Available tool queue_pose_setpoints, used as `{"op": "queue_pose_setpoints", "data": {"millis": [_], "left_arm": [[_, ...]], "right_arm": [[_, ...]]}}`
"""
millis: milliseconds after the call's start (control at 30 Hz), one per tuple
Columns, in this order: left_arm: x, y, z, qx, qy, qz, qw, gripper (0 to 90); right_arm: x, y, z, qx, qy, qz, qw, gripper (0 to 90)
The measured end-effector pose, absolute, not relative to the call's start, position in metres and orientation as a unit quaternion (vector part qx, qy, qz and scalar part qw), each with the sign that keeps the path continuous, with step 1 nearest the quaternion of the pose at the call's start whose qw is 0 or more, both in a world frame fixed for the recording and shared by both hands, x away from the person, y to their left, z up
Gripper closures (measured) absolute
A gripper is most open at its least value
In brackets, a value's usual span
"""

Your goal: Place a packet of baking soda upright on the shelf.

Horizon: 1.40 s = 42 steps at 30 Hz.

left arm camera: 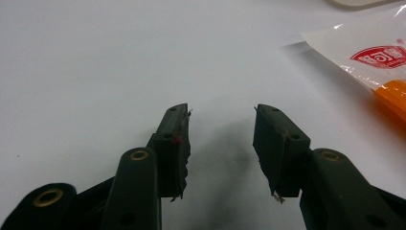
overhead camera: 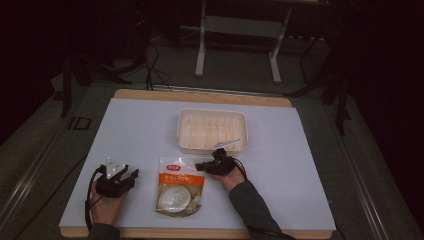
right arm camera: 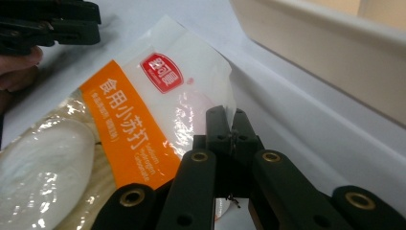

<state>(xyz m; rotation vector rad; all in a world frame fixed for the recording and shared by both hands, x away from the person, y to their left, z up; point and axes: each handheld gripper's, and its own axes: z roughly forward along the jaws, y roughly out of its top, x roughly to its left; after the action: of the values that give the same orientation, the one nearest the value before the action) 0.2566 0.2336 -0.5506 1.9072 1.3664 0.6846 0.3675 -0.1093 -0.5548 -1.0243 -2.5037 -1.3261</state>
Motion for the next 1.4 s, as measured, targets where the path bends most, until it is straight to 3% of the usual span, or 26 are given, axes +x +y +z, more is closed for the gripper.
{"op": "queue_pose_setpoints", "data": {"millis": [900,1400], "left_arm": [[0.257,0.234,-0.551,0.732,0.526,0.263,0.342,56.0],[0.257,0.234,-0.551,0.732,0.527,0.264,0.343,55.9]], "right_arm": [[0.355,-0.11,-0.509,-0.293,-0.837,-0.46,0.053,90.0],[0.341,-0.105,-0.481,-0.268,-0.834,-0.476,0.073,90.0]]}}
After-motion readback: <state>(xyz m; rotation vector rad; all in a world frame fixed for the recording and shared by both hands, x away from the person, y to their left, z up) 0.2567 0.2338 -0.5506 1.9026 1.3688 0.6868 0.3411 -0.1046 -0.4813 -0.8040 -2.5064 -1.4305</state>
